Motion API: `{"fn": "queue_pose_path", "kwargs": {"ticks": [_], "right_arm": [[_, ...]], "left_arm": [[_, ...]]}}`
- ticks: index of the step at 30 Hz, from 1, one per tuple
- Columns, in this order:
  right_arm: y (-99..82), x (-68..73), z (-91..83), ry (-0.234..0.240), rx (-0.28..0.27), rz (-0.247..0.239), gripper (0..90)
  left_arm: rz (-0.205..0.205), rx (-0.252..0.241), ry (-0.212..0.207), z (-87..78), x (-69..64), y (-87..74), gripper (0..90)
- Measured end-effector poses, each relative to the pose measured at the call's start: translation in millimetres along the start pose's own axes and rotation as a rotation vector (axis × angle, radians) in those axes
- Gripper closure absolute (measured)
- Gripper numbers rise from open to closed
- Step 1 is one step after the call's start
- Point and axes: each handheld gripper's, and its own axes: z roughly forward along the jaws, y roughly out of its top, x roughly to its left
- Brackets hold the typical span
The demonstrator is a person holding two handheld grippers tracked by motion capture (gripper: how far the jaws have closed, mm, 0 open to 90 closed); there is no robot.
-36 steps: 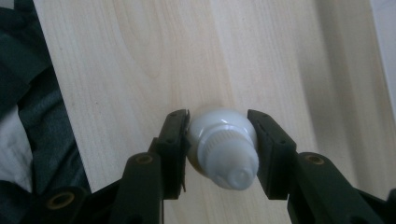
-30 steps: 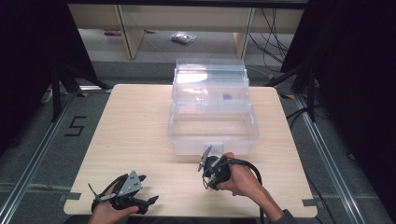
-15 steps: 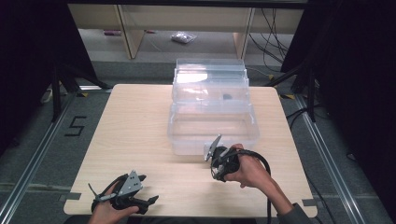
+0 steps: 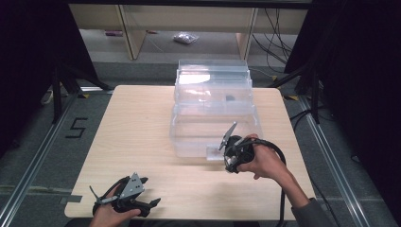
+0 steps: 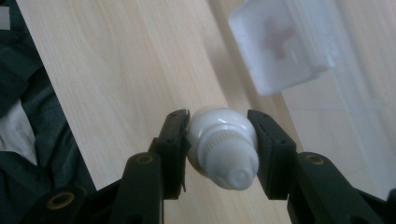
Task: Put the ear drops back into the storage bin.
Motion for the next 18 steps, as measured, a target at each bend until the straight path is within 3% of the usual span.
{"fn": "queue_pose_path", "kwargs": {"ticks": [1, 3, 11, 14, 15, 17, 18], "right_arm": [[-0.2, -2.6, -2.1, 0.000, -0.005, -0.013, 60.0], [-1.0, -5.7, -8.5, -0.013, 0.004, 0.015, 60.0], [-2.7, -22.9, -24.8, -0.019, 0.004, 0.021, 60.0], [-2.6, -29.1, -32.3, -0.016, 0.016, 0.045, 60.1], [-2.2, -32.6, -34.0, -0.012, 0.009, 0.029, 60.0], [-2.1, -34.9, -37.7, -0.021, 0.015, 0.062, 60.1], [-1.9, -37.4, -38.3, -0.016, 0.011, 0.041, 60.1]], "left_arm": [[-0.010, -0.009, -0.002, 0.5, -0.7, -0.1, 17.0], [-0.001, -0.001, 0.001, 0.0, 0.1, 0.0, 17.0], [-0.001, 0.000, 0.000, 0.2, 0.1, 0.0, 17.1], [0.000, 0.001, 0.000, 0.2, 0.1, 0.1, 17.0], [0.000, 0.001, -0.001, 0.2, 0.0, 0.0, 17.0], [-0.001, 0.000, 0.000, 0.2, 0.1, 0.0, 17.0], [-0.002, 0.000, 0.000, 0.2, 0.2, 0.0, 17.0]]}}
